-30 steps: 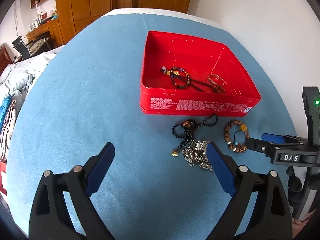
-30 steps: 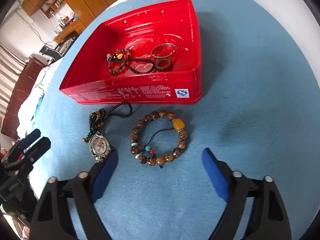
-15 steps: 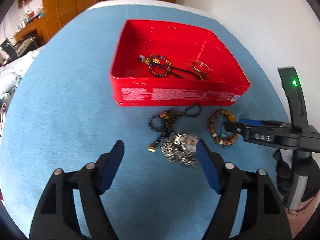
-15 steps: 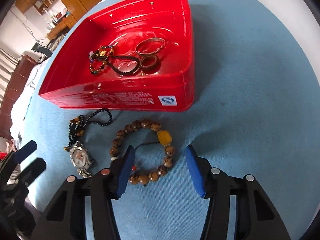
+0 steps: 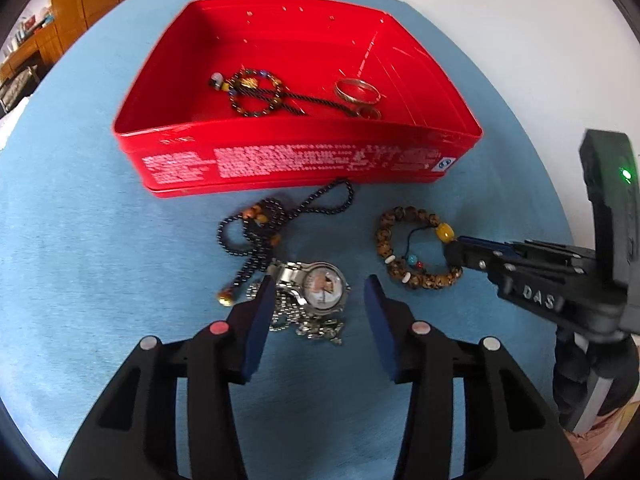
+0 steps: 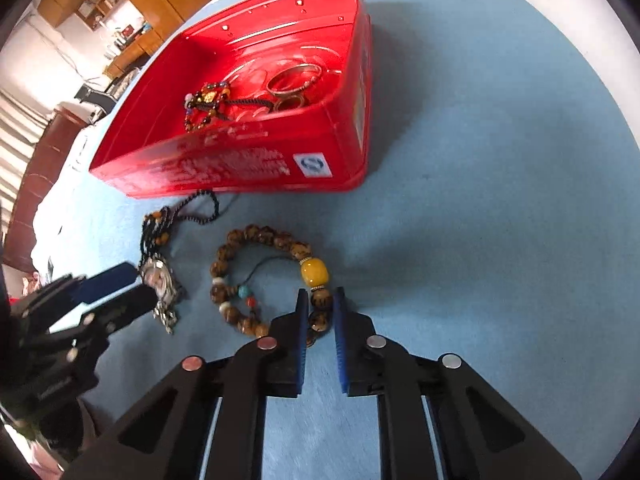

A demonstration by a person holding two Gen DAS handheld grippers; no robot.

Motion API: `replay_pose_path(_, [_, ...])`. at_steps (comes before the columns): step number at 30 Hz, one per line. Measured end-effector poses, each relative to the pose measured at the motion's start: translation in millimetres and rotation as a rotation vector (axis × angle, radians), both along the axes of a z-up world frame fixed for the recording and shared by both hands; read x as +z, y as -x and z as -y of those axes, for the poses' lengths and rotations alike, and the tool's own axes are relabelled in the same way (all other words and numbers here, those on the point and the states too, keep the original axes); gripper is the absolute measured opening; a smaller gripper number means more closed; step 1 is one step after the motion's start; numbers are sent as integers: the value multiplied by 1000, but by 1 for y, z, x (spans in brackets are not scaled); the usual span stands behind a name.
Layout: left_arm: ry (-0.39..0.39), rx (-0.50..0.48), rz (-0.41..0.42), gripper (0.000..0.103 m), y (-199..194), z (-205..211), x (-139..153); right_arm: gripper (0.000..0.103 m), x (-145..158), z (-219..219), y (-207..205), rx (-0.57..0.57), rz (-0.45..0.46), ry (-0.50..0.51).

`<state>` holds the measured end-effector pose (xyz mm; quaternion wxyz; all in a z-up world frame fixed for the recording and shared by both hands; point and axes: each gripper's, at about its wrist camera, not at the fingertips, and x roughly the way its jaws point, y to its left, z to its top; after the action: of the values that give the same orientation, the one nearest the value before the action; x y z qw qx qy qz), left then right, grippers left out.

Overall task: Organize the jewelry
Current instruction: 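Move the left tool to the silver watch while the right tool reaches the brown bead bracelet, then close the left tool on the silver watch while the right tool grasps the brown bead bracelet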

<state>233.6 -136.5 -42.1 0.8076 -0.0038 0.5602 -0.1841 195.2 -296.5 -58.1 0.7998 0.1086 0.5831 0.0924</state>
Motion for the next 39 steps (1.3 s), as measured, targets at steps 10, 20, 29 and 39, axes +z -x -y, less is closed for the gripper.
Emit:
replay_pose_path(10, [-71,16,47,16,-1,9,0,12,1,3,12,8,-3,-25])
replay_pose_path(20, [-52,8,50,24,-12,12,-3,12,0,-2,7,-1,-8,-16])
replay_pose_path(29, [0,23,55,11,-18,5,-3,12,0,-1,6,-9,-12,-26])
replay_pose_path(39, [92,-35,30,0,12,-14,15,13,0,-1,7,-16,-14,-28])
